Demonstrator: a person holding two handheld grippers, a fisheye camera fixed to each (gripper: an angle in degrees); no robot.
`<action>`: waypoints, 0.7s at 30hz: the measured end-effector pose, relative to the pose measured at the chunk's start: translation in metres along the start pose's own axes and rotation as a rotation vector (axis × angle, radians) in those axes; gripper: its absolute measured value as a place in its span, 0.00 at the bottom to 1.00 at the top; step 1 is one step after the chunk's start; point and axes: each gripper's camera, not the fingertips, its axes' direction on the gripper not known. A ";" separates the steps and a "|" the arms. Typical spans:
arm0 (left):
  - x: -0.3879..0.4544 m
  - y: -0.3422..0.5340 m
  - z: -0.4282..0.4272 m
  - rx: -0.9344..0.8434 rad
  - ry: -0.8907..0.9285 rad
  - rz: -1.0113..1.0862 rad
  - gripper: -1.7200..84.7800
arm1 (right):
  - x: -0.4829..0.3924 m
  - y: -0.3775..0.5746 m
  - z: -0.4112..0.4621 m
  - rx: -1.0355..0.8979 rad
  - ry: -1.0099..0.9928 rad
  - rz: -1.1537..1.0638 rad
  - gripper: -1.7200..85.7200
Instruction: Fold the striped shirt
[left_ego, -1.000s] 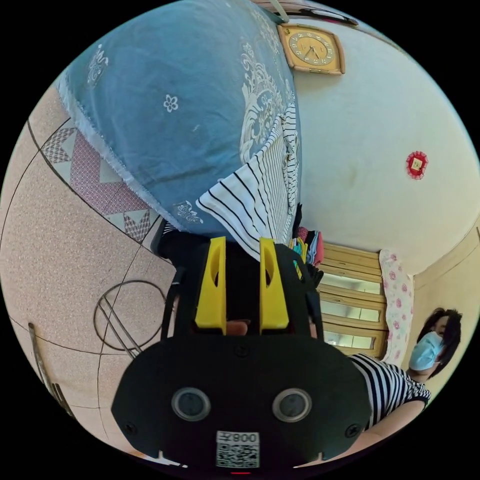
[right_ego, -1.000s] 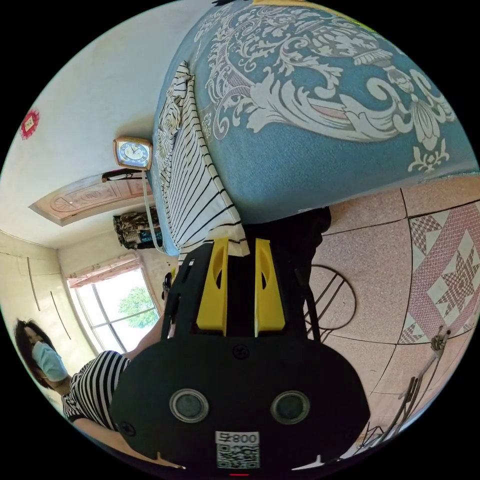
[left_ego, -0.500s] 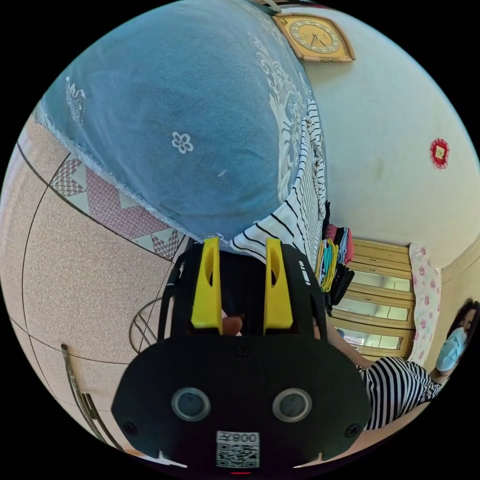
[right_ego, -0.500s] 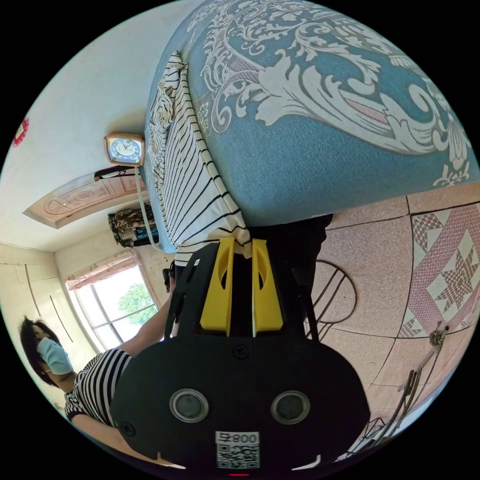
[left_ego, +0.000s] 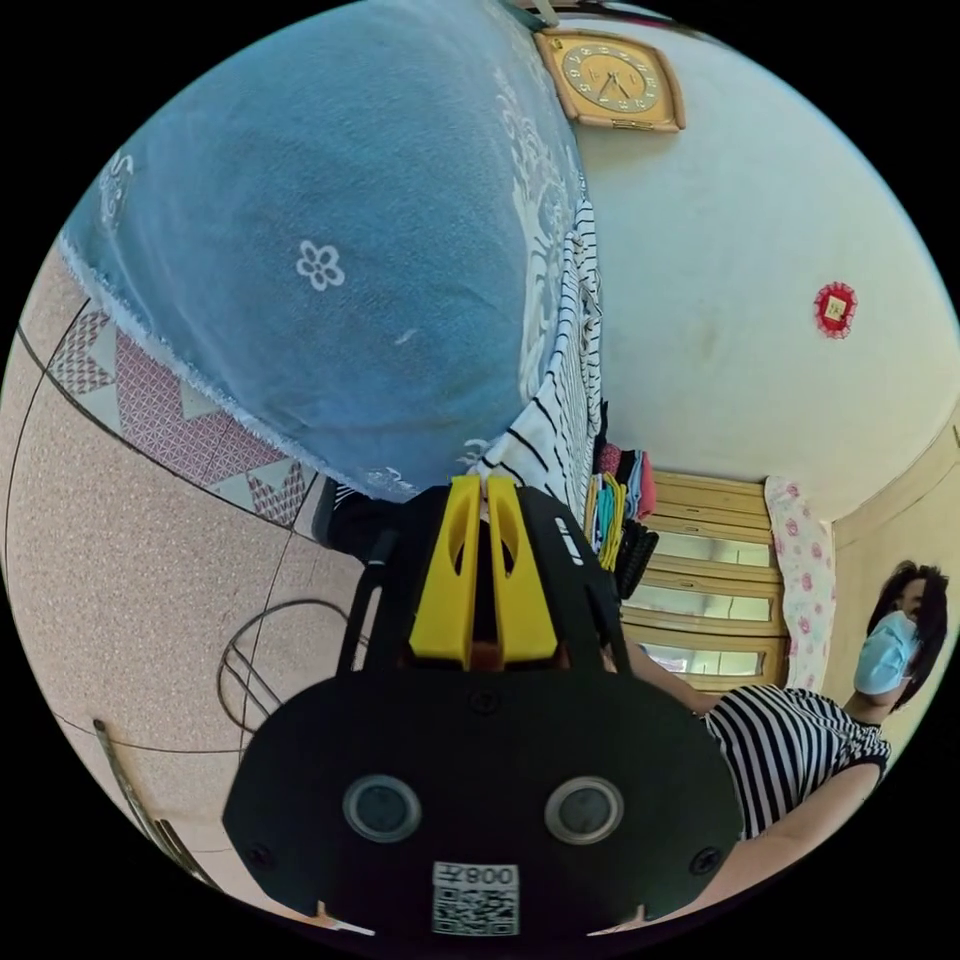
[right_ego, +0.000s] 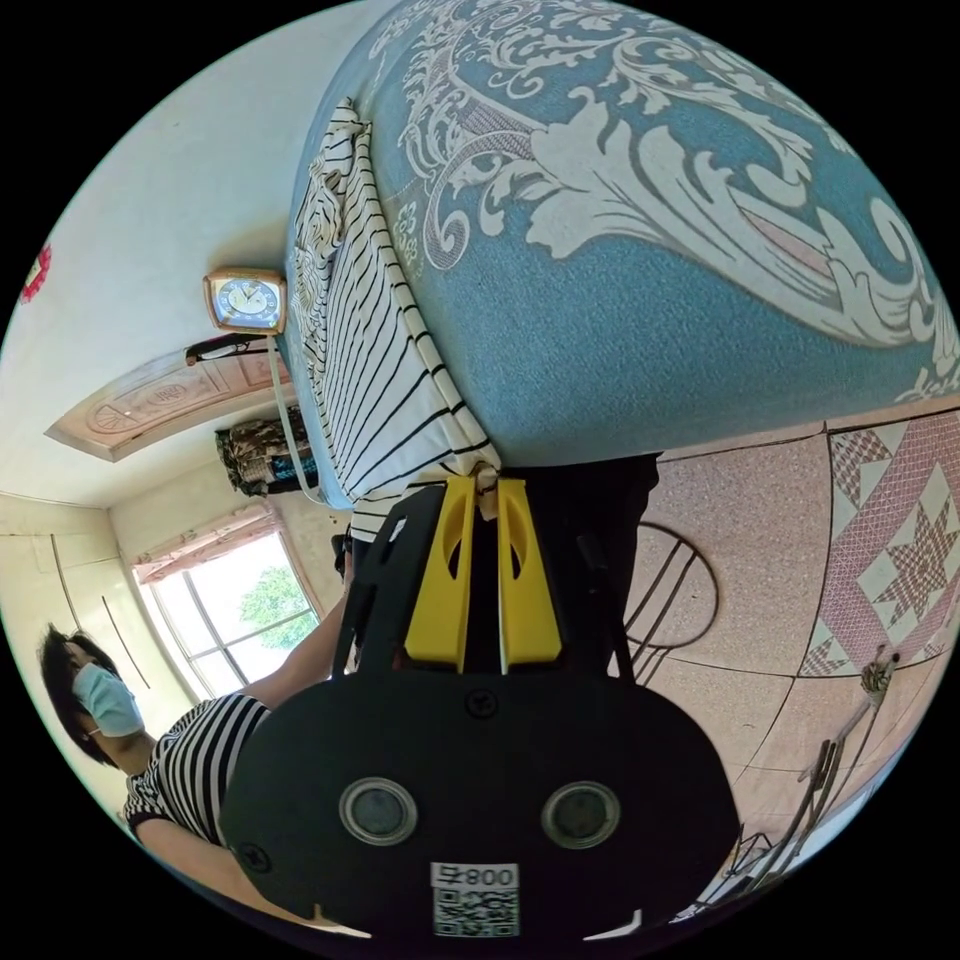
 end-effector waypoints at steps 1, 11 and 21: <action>0.000 0.003 -0.002 0.003 0.007 0.000 0.04 | 0.001 0.002 0.000 0.001 0.002 -0.004 0.05; 0.024 0.054 -0.049 0.116 0.150 0.084 0.03 | 0.005 0.060 -0.033 0.047 -0.076 -0.134 0.04; 0.075 0.083 -0.077 0.115 0.210 0.241 0.03 | -0.005 0.114 -0.077 0.128 -0.178 -0.309 0.04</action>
